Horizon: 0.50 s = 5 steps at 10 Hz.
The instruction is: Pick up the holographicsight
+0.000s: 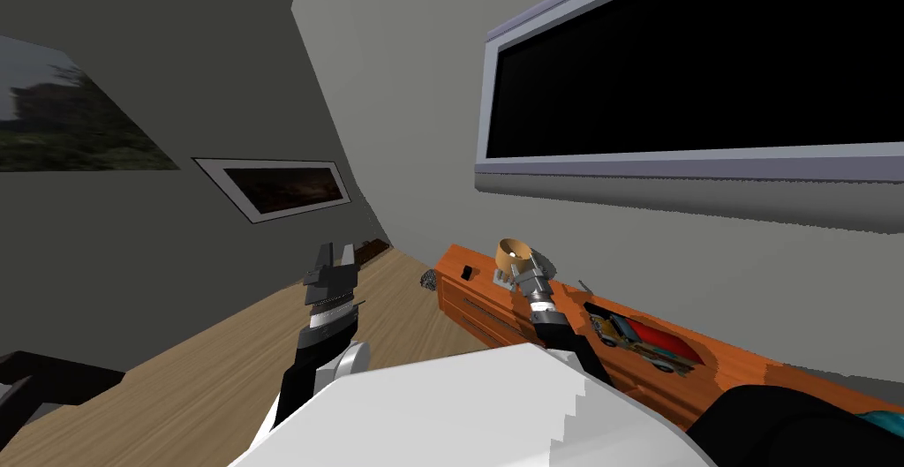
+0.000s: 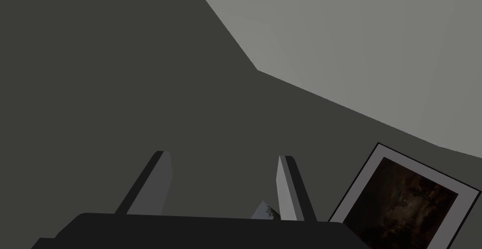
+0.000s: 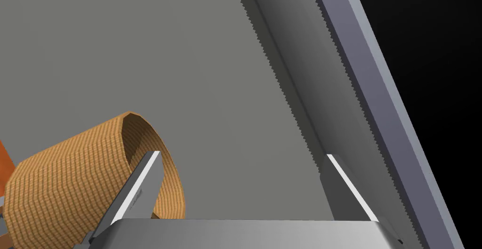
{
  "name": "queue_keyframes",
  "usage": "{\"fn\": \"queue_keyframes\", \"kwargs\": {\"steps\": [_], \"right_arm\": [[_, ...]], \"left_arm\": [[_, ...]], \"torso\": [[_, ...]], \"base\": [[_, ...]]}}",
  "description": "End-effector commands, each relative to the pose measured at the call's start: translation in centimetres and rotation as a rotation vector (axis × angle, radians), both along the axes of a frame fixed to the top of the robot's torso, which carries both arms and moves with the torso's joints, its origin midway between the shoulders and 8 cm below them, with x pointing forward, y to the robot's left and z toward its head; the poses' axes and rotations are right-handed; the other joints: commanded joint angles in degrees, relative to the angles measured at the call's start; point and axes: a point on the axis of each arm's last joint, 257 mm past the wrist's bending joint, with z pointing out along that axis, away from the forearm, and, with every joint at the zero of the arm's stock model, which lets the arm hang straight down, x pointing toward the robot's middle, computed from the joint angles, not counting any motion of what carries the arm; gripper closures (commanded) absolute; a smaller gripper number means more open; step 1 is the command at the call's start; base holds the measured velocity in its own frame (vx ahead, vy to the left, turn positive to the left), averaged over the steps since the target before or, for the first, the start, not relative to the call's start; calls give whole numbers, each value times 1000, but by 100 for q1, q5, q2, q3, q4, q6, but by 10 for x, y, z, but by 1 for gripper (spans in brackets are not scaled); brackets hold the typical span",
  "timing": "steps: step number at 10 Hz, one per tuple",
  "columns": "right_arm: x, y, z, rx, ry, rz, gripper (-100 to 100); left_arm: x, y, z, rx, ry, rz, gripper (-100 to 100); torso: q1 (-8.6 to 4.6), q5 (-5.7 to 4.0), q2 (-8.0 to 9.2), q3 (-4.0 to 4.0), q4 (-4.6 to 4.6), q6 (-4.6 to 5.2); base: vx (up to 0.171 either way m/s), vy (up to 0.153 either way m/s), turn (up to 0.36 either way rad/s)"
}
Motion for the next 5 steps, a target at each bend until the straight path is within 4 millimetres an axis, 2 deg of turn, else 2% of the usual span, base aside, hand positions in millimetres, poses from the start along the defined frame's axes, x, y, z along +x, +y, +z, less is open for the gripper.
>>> {"fn": "queue_keyframes", "kwargs": {"steps": [1, 2, 3, 4, 5], "right_arm": [[-3, -1, -33, 80, 71, 6, -100], [-3, -2, -34, 96, 69, 4, -100], [-9, -3, -63, 162, 133, 5, -100], [-9, -4, -64, 180, 131, 3, -100], [-17, -5, -93, 247, 194, 0, -100]], "left_arm": [[0, 0, 0, 0, 0, 0, 0], [0, 0, 0, 0, 0, 0, 0], [0, 0, 0, 0, 0, 0, 0], [0, 0, 0, 0, 0, 0, 0], [0, 0, 0, 0, 0, 0, 0]], "torso": [[0, 0, 0, 0, 0, 0], [4, 0, -4, -2, -1, -2], [2, 0, -1, -1, -1, 0], [7, 1, -3, -2, -1, -1], [4, 1, -2, -1, 0, 0]], "base": [[27, 34, 97], [22, 27, 78], [33, 41, 118], [25, 31, 90], [38, 47, 136]]}}
